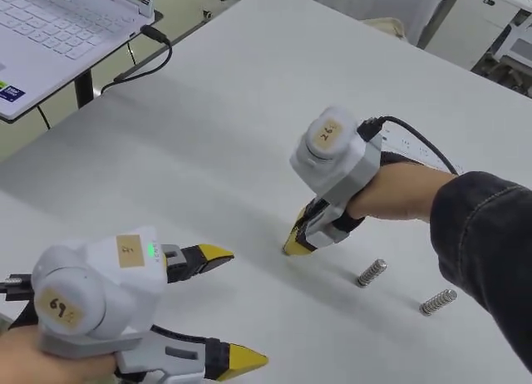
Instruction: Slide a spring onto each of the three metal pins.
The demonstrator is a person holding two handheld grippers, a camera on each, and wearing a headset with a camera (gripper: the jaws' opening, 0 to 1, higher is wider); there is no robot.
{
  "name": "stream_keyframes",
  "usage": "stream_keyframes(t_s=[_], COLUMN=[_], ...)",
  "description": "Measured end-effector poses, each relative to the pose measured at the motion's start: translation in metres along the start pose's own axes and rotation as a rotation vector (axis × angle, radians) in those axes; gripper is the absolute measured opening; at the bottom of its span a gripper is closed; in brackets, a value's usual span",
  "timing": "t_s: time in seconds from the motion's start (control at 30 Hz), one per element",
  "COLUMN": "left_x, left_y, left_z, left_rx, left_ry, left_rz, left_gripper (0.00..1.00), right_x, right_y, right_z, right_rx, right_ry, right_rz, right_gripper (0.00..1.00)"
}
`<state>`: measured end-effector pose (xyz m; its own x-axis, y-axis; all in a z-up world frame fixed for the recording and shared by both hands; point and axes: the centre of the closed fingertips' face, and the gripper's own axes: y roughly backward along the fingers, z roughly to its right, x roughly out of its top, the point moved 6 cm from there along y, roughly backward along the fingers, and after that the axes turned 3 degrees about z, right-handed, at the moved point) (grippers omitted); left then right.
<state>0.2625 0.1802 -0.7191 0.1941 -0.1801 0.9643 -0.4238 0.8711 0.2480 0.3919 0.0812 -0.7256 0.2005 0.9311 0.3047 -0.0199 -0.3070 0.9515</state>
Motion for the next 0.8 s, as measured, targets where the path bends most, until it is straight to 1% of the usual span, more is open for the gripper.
stream_keyframes(t_s=[0.33, 0.63, 0.8], left_x=[0.002, 0.005, 0.008], left_y=[-0.001, -0.004, -0.005], left_z=[0.0, 0.003, 0.002], left_rx=[-0.003, -0.013, -0.011], left_ry=[-0.006, -0.017, -0.022], left_rz=[-0.003, -0.008, -0.01], left_gripper=[0.66, 0.66, 0.66], right_x=[-0.003, -0.005, -0.005], right_y=[0.009, 0.026, 0.036], right_z=[0.001, 0.002, 0.003], right_rx=[-0.012, -0.046, -0.064], right_ry=[-0.008, -0.029, -0.047], right_rz=[0.022, 0.074, 0.114], right_gripper=[0.23, 0.29, 0.33])
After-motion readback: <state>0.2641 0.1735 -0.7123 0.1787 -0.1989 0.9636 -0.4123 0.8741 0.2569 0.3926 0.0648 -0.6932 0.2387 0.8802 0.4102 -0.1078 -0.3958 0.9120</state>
